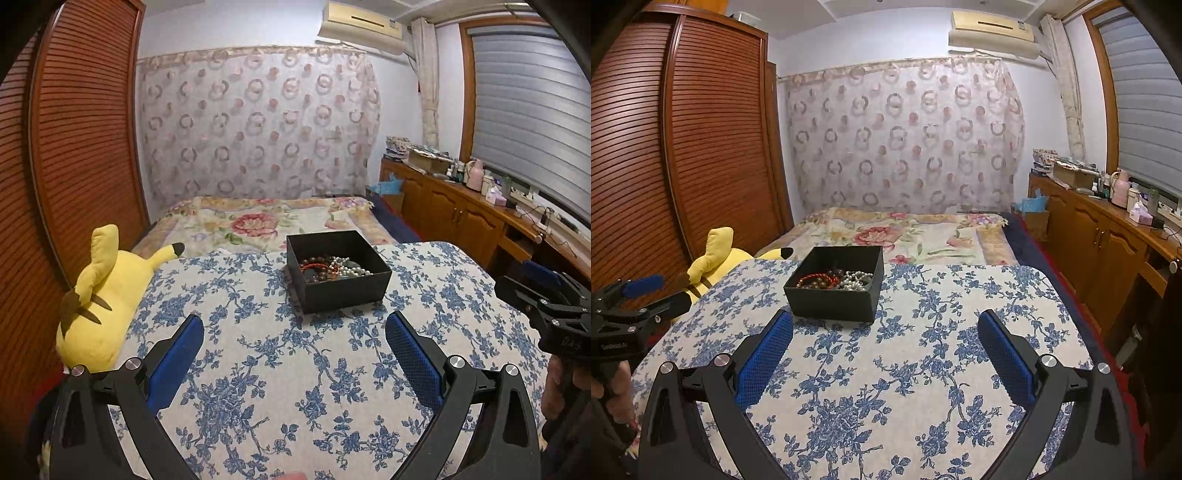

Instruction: Organize jewelry

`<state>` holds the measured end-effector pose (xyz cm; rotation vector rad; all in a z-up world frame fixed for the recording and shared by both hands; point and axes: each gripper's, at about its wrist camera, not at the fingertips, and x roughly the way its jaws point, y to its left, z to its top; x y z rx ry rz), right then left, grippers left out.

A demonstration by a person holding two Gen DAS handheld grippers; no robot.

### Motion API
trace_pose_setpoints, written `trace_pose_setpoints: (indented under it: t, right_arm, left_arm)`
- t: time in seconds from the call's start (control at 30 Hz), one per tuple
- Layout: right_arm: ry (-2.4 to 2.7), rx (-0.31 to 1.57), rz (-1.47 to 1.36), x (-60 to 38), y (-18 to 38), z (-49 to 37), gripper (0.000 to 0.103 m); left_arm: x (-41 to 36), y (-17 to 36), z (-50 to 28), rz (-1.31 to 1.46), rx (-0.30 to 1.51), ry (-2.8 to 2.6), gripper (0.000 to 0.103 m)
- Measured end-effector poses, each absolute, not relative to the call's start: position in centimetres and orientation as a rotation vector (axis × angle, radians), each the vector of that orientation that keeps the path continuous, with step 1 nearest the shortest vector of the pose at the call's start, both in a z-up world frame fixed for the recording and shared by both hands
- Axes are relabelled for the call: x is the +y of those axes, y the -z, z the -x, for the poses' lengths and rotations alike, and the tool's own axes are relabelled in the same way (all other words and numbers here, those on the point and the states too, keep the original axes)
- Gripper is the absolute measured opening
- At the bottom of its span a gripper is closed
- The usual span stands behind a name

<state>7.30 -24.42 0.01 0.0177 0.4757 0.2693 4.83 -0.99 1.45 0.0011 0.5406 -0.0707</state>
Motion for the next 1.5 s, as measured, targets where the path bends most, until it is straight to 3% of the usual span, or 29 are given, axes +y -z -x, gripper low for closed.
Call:
trace_pose_setpoints:
  t: [1.5]
  right_arm:
    - [-0.266, 0.476, -0.018, -24.52, 0.13, -7.23, 0.101]
  left_arm:
    - [-1.55, -1.78, -4.15, -0.005, 0.522, 0.072, 0.095]
